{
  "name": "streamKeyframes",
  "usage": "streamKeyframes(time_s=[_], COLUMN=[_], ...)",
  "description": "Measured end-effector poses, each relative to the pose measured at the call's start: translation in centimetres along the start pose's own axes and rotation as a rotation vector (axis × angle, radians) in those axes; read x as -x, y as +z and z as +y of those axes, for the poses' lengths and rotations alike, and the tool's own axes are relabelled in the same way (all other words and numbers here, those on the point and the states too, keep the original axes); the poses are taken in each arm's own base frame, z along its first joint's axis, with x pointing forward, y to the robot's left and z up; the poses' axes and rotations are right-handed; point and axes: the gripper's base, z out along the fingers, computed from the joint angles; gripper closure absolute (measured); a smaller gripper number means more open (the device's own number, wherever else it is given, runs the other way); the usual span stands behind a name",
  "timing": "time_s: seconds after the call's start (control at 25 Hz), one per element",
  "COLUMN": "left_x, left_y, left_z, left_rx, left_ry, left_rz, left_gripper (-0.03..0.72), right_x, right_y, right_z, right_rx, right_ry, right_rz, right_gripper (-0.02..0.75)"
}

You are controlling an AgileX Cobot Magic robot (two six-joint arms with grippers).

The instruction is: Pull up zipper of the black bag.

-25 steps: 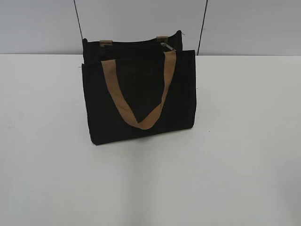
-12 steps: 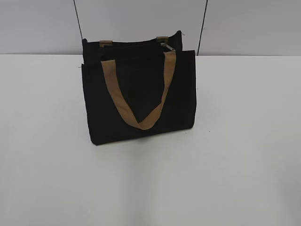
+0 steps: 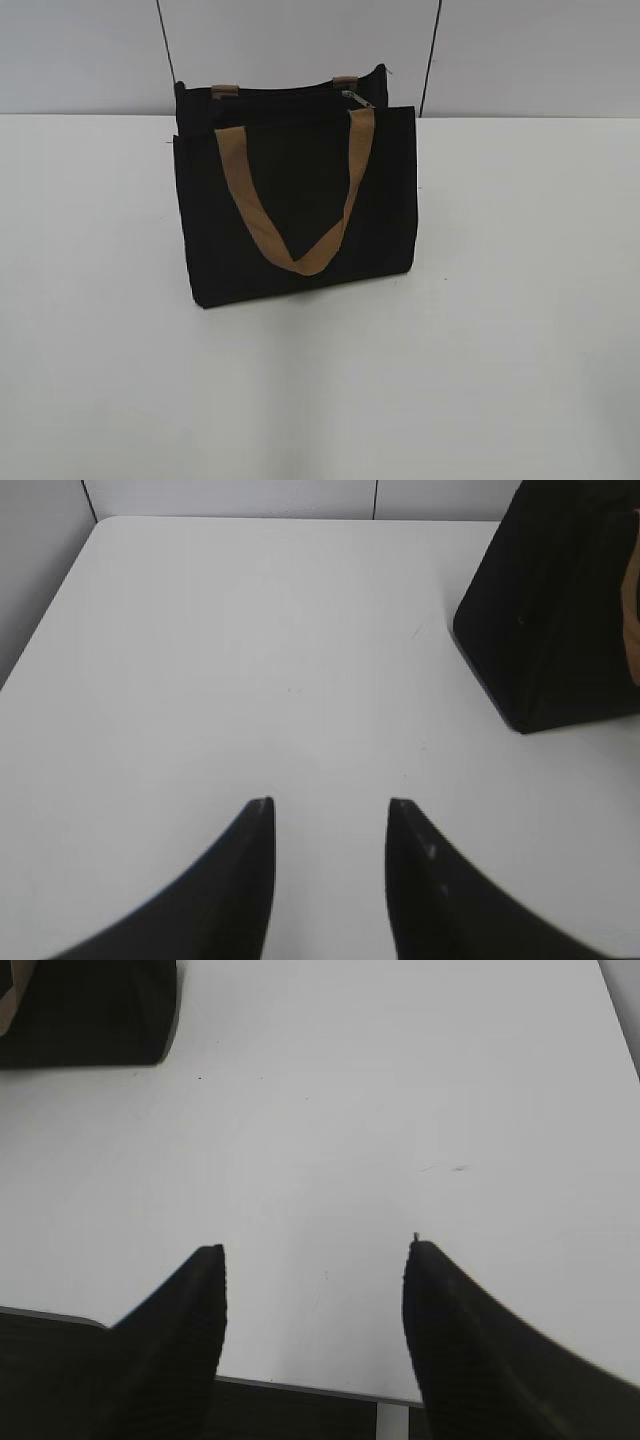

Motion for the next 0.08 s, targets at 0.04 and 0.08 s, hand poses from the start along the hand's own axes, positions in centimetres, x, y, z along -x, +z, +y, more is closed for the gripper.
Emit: streamKeyframes(time_s=[0.04,0.08], left_x=[0.00,0.00], left_y=[0.00,0.00], left_z=[0.00,0.00], left_rx=[0.000,0.000], left_ry=[0.000,0.000], left_rz=[0.000,0.000], left_gripper=[0.413,0.415], right_x=[0.00,0.00], right_y=[0.00,0.00], right_z=[0.00,0.00], right_rx=[0.000,0.000], right_ry=[0.000,0.000], right_rz=[0.000,0.000], right_gripper=[0.308,0.308])
